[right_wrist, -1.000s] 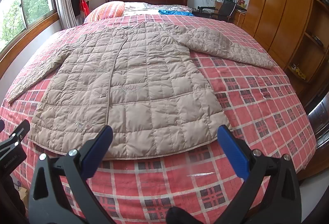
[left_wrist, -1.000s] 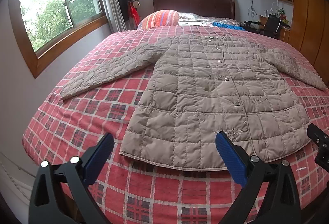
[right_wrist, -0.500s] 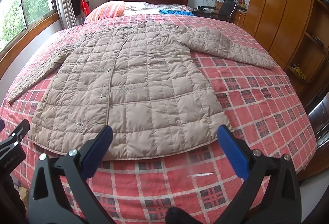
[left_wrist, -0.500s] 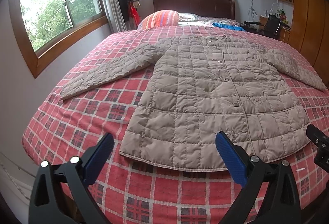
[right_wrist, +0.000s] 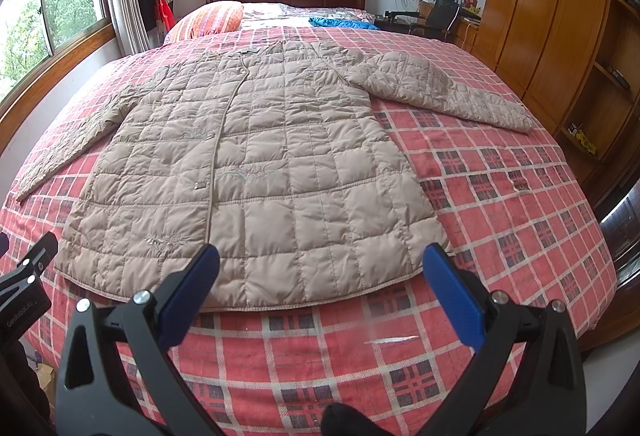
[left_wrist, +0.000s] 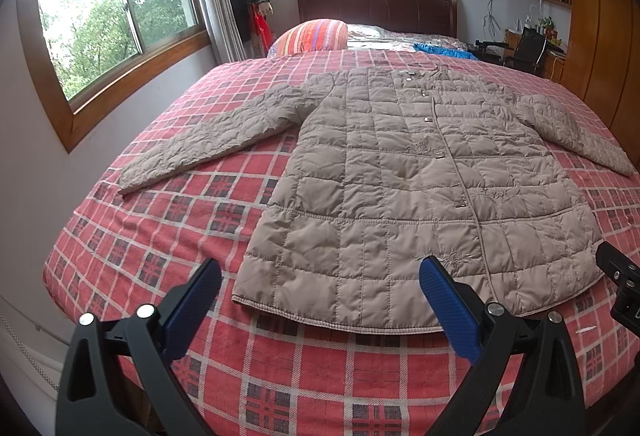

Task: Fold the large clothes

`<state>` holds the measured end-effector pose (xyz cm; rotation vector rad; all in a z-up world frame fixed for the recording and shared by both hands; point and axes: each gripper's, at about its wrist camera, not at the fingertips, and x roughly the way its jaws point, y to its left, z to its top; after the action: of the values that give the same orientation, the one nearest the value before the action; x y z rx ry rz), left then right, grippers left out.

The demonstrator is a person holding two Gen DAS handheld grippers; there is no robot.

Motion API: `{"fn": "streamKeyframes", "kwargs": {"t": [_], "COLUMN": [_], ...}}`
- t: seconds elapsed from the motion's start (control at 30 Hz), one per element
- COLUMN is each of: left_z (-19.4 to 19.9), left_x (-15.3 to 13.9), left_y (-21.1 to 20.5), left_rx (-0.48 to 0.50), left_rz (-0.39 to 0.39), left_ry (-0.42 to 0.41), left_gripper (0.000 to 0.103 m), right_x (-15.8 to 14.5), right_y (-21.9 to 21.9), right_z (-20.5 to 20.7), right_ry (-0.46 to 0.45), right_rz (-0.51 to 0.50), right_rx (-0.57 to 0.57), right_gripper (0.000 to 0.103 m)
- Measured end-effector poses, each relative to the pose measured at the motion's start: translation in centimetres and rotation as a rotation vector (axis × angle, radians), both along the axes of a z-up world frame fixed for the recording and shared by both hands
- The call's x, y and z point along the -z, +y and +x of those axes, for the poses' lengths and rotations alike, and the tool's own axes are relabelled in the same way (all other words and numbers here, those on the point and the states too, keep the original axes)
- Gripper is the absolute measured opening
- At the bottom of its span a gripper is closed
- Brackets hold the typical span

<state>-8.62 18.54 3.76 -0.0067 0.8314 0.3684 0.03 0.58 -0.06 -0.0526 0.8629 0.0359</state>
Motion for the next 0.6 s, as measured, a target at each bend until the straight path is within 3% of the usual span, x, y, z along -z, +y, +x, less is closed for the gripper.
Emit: {"fn": "streamKeyframes", "kwargs": {"t": [0.6], "left_z": [0.03], "left_x": [0.05], "left_y": [0.07], "left_rx": [0.001], "left_rz": [-0.001], "left_ry": [0.001], "left_gripper": [0.099], "right_x": [0.19], "right_y": [0.26], "right_z": [0.11], "right_ry": [0.003], "right_rz": [0.001], "right_rx": [0.000], "right_gripper": [0.101]}}
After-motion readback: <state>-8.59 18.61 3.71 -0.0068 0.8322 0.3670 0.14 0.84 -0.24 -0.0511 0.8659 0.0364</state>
